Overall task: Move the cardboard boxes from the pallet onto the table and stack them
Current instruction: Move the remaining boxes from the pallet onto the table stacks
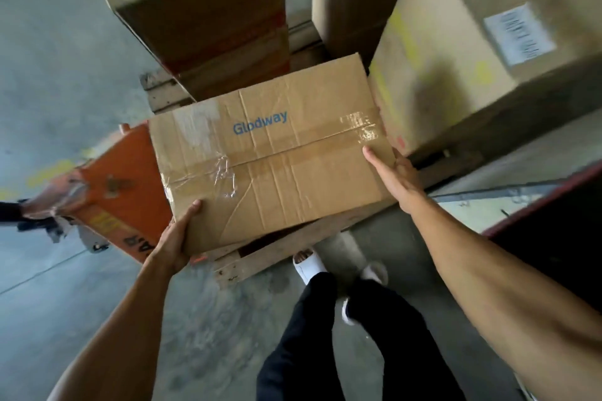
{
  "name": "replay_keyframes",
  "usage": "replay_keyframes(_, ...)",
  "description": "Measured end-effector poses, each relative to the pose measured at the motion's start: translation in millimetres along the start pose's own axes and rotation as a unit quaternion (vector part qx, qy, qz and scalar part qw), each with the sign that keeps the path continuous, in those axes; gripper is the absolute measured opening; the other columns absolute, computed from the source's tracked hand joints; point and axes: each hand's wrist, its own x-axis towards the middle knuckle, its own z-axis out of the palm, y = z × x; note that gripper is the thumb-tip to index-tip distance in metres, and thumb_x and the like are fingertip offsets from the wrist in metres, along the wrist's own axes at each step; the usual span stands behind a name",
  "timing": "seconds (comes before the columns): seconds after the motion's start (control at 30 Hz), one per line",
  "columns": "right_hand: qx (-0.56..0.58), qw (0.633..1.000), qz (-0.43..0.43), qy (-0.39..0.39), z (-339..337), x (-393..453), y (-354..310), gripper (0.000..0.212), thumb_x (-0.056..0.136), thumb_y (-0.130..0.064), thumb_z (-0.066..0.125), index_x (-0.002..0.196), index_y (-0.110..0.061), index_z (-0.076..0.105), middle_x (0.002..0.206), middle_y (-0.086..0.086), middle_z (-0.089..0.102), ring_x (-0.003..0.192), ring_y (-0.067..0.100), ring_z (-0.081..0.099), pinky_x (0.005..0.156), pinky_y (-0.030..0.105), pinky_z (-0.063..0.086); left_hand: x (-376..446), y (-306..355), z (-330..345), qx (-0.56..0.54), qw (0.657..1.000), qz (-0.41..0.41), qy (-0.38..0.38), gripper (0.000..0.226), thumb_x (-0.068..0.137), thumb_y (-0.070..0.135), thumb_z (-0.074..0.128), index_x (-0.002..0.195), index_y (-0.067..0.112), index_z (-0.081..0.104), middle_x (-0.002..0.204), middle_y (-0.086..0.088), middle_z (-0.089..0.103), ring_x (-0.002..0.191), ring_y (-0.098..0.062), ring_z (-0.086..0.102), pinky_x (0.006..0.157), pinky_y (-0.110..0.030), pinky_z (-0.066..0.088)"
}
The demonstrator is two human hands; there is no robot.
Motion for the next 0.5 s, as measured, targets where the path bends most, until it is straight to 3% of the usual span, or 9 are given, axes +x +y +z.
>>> replay_keyframes(0.1, 0.027, 0.998, -0.055, 0.011, -31.7, -52.1, -33.1, 0.052, 0.081, -0.065, 0.067, 0.118, -0.029, 0.065, 0.109, -0.016, 0.066, 0.11, 0.012, 0.059, 0.09, 0.023, 0.041, -65.0, 23.9, 0.7, 0.006, 0.999, 0.043, -0.033, 0.062, 0.072, 0.054, 0.078, 0.121, 0.017, 0.068, 0.113, -0.011, 0.074, 0.088, -0.027, 0.072, 0.074, -0.045, 0.06)
replay_keyframes(0.2, 0.035, 0.993, -0.107, 0.023, -59.3, -99.8, -51.7, 0.064, 0.076, -0.073, 0.066, 0.124, -0.03, 0.065, 0.112, -0.014, 0.069, 0.109, 0.012, 0.061, 0.095, 0.027, 0.046, -109.9, 40.4, 0.6, 0.017, 0.995, 0.086, -0.055, 0.048, 0.085, 0.046, 0.069, 0.123, 0.017, 0.065, 0.108, -0.009, 0.075, 0.094, -0.025, 0.069, 0.075, -0.04, 0.058)
replay_keyframes(0.33, 0.084, 0.983, -0.152, 0.057, -89.3, -151.6, -52.2, 0.069, 0.076, -0.07, 0.068, 0.131, -0.03, 0.06, 0.12, -0.012, 0.066, 0.114, 0.013, 0.058, 0.1, 0.033, 0.046, -153.0, 53.8, 3.2, 0.04, 0.985, 0.146, -0.078, 0.057, 0.08, 0.048, 0.071, 0.126, 0.014, 0.063, 0.108, -0.009, 0.072, 0.09, -0.025, 0.066, 0.072, -0.039, 0.052)
replay_keyframes(0.4, 0.114, 0.979, -0.15, 0.075, -105.1, -184.2, -48.2, 0.07, 0.075, -0.072, 0.067, 0.131, -0.031, 0.058, 0.12, -0.009, 0.065, 0.112, 0.017, 0.058, 0.088, 0.034, 0.05, -178.4, 60.4, 7.5, 0.059, 0.979, 0.175, -0.089, 0.063, 0.079, 0.047, 0.073, 0.13, 0.013, 0.058, 0.113, -0.014, 0.068, 0.095, -0.027, 0.064, 0.076, -0.041, 0.053)
replay_keyframes(0.47, 0.133, 0.976, -0.145, 0.097, -120.8, -210.4, -42.2, 0.054, 0.083, -0.063, 0.065, 0.124, -0.029, 0.058, 0.112, -0.007, 0.062, 0.102, 0.015, 0.054, 0.084, 0.03, 0.044, -194.9, 69.7, 11.1, 0.077, 0.973, 0.199, -0.09, 0.065, 0.079, 0.051, 0.075, 0.129, 0.016, 0.052, 0.116, -0.016, 0.066, 0.105, -0.03, 0.063, 0.084, -0.046, 0.054)
replay_keyframes(0.5, 0.148, 0.971, -0.149, 0.113, -129.7, -231.9, -37.9, 0.046, 0.086, -0.059, 0.065, 0.12, -0.029, 0.057, 0.109, -0.005, 0.06, 0.098, 0.015, 0.051, 0.086, 0.03, 0.042, -205.6, 72.2, 14.0, 0.093, 0.968, 0.209, -0.103, 0.077, 0.072, 0.06, 0.079, 0.131, 0.018, 0.054, 0.122, -0.016, 0.066, 0.111, -0.032, 0.063, 0.084, -0.047, 0.055)
